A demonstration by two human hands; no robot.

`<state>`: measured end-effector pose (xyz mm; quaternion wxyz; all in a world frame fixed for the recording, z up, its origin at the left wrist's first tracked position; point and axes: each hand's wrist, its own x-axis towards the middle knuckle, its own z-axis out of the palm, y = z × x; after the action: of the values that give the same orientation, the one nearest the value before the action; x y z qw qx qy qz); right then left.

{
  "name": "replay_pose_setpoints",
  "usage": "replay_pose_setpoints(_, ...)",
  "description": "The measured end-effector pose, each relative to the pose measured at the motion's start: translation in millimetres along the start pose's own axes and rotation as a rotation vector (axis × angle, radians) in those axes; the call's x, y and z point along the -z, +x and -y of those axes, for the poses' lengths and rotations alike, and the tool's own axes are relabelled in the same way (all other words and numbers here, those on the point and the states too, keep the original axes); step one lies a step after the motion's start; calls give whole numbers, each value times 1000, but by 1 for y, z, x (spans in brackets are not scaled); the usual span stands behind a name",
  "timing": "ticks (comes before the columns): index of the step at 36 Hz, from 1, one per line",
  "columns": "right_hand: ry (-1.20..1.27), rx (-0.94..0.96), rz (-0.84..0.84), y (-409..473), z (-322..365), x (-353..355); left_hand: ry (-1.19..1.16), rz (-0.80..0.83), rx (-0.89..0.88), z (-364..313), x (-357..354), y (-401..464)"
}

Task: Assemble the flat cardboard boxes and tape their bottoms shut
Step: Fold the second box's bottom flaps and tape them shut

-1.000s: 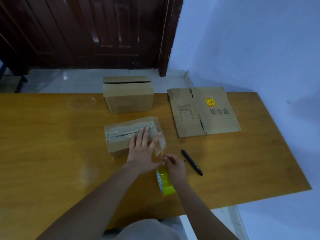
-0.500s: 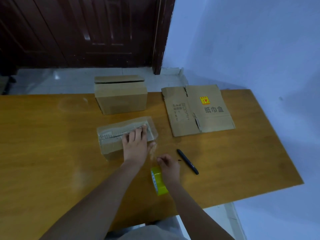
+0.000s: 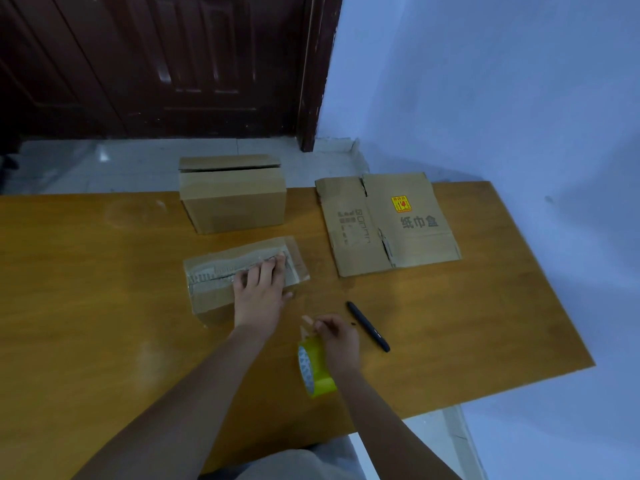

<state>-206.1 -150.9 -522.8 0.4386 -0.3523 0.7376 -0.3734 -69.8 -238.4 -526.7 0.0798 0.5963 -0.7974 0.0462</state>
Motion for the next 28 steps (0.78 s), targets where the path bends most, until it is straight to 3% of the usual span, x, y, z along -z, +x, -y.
replay_pose_setpoints(6,-55,4,43,9,3,28,-52,-29,-46,10,-1,-4)
replay_pose_setpoints(10,-218,14,212,17,12,48,-96,-67,-60,20,-3,-10)
replay_pose_setpoints(18,-955,-105,463,31,26,50,-91,-105,-91,33,-3,-17)
replay_pose_setpoints(22,-981,-38,453,29,19,38,-78,-123,-99,35,-1,-19)
replay_pose_setpoints(28,-984,-3,306,26,22,24,-50,-138,-119,41,-2,-22)
